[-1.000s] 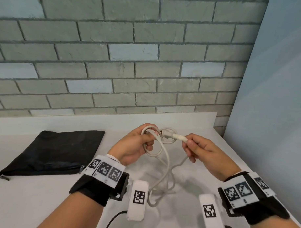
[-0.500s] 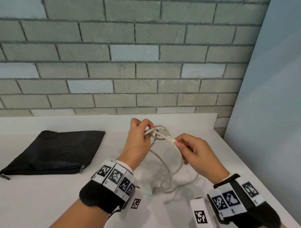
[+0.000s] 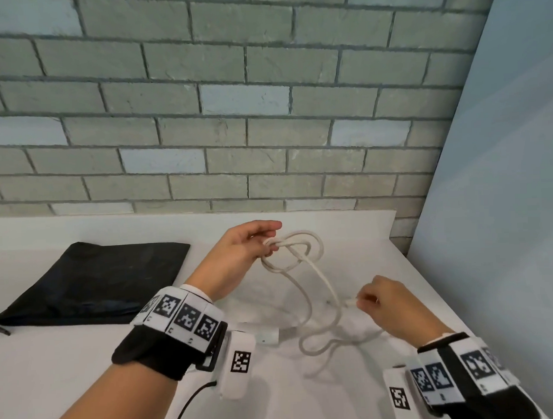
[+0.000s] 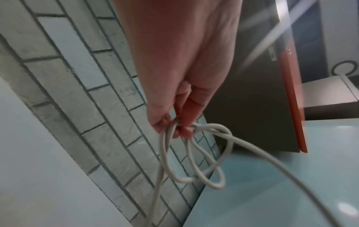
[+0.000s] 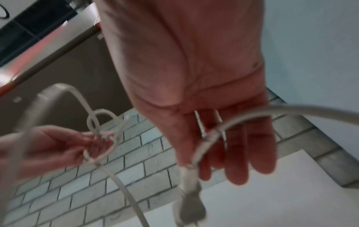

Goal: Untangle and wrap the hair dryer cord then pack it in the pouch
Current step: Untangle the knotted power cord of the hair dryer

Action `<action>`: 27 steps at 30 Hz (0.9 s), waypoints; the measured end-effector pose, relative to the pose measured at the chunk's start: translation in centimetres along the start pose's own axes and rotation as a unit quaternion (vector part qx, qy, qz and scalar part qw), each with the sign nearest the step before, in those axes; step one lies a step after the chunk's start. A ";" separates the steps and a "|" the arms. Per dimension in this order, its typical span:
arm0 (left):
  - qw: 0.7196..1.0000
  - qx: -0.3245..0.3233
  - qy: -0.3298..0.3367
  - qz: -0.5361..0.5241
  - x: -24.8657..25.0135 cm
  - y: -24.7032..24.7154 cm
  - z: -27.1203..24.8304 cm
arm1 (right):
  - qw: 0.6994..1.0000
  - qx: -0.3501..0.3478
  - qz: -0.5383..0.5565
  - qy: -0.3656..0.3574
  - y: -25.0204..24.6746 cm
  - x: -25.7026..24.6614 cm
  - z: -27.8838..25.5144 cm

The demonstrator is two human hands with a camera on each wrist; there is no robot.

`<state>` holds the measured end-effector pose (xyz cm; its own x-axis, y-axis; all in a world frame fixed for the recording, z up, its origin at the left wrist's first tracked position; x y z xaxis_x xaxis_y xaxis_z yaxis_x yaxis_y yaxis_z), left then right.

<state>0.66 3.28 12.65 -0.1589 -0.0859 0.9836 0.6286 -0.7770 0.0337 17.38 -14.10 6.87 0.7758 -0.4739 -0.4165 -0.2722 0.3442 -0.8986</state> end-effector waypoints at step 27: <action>0.979 -0.067 0.106 0.162 0.4 2.8 -1.2 | 0.732 0.173 0.650 0.112 -4.5 -6.0 1.3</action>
<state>1.39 0.34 12.93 -0.1310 -0.4569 0.8798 0.5690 -0.7614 -0.3107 14.70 -11.73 13.58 -0.1335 0.3282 -0.9351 -0.5067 0.7883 0.3490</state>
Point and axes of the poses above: each hand's wrist, its own z-axis towards the middle knuckle, its own y-axis out of the palm, x = y × z, the point moved 3 cm from there along z, towards the middle knuckle, and after that the axes turned 3 degrees about x, right-handed, at the moved point
